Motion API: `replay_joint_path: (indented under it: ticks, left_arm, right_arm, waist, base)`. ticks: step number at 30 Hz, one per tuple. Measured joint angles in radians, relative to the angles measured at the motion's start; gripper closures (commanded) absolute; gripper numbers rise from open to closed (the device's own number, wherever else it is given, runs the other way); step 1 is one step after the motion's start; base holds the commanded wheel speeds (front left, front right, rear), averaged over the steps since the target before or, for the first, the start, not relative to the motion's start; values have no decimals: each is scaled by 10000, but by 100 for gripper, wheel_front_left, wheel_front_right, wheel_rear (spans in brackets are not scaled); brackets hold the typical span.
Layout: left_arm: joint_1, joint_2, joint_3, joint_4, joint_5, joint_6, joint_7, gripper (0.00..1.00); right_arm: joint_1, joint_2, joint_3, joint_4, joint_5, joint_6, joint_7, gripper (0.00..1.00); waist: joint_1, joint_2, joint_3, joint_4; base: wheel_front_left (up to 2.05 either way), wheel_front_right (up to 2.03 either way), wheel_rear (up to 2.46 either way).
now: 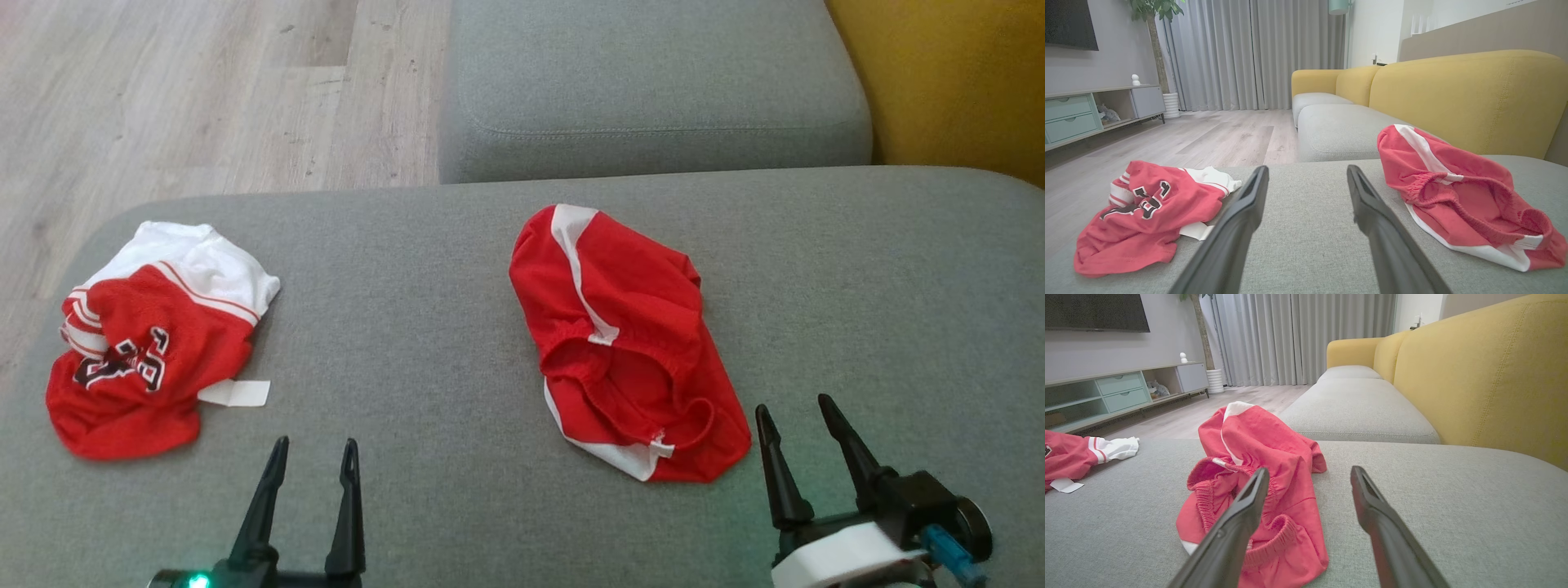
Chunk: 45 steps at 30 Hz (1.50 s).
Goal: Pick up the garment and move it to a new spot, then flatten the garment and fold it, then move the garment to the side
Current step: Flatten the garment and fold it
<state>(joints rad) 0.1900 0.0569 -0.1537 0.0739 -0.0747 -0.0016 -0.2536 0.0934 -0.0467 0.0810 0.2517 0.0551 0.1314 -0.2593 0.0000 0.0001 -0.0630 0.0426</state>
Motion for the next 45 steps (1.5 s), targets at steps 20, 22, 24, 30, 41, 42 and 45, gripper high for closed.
replay_joint_path:
  ticks: [20, 22, 24, 30, 41, 42, 45]
  left_arm:
    - [-178, 127, -826, 217, 846, -554, 0, 0]
    - [-529, 232, -1243, 401, 1001, -729, 0, 0]
    - [-1063, 391, -1751, 665, 1237, -909, 0, 0]
    - [-3013, 982, -3645, 1453, 1933, -1225, -2, 0]
    - [-5654, 2096, -7028, 3503, 1868, -1310, -31, 0]
    - [-5823, 2140, -7143, 3638, 1810, -1310, -31, 0]
    - [-6211, 2178, -7241, 3908, 1636, -1310, -31, 0]
  right_arm:
    - [-4, 2, 98, -67, 63, 0, 0, 0]
    - [-12, 2, 130, -113, 63, 0, 0, 0]
    - [-27, 2, 169, -134, 61, 0, 0, 0]
    - [-492, 2, 293, -309, 50, 0, 0, 0]
    - [-1048, 2, 395, -428, 249, 0, 0, 0]
    - [-1049, 2, 418, -430, 286, 0, 0, 0]
    - [-1052, 2, 456, -433, 339, 0, 0, 0]
  waist:
    - [0, 0, 352, -290]
    - [0, 0, 506, -440]
    - [0, 0, 668, -619]
    - [3, 0, 1414, -1208]
    - [1, 0, 2384, -2682]
    - [2, 0, 2432, -2799]
    - [1, 0, 2549, -3124]
  base:
    - [0, 0, 0]
    - [0, 0, 0]
    - [0, 0, 0]
    - [0, 0, 0]
    - [0, 0, 0]
    - [0, 0, 0]
    - [0, 0, 0]
